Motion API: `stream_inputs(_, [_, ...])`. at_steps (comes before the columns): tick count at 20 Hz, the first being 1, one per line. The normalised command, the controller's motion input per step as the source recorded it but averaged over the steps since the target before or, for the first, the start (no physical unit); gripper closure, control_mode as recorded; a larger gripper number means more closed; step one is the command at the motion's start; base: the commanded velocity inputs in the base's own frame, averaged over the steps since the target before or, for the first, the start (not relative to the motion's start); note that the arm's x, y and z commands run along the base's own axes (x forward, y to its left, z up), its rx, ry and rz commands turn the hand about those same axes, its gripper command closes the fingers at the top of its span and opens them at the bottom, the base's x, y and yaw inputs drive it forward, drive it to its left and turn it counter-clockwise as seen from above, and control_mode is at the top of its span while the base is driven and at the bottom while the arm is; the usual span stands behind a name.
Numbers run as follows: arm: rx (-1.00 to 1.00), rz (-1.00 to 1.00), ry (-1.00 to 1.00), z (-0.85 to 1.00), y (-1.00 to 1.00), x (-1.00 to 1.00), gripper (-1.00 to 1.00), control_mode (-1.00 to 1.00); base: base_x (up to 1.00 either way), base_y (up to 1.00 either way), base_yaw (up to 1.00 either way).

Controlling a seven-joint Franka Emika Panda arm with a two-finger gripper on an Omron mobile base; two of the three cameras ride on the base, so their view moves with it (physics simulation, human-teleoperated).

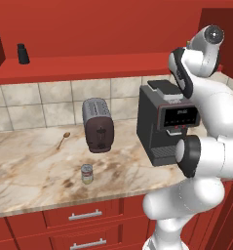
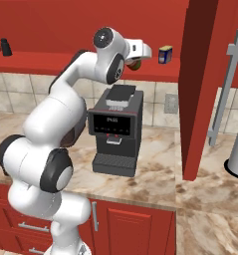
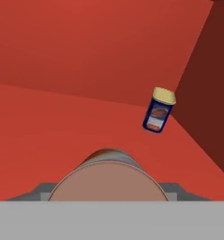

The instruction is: Pick the cans from the counter and place them in their designated side in the cabinet.

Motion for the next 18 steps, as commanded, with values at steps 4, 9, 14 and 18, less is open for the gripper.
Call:
stream_inputs(4, [0.00, 0.00, 0.02, -0.03, -0.06, 0.33, 1.00, -1.00, 0.00, 0.00, 0.00])
stream_inputs(9, [0.00, 0.00, 0.01, 0.00, -0.11, 0.29, 1.00, -1.00, 0.00, 0.00, 0.00])
stream_inputs(14, [0.00, 0.00, 0.00, -0.01, -0.12, 0.26, 1.00, -1.00, 0.00, 0.00, 0.00])
stream_inputs(18, [0.00, 0.00, 0.01, -0.07, -0.13, 0.24, 1.00, -1.00, 0.00, 0.00, 0.00])
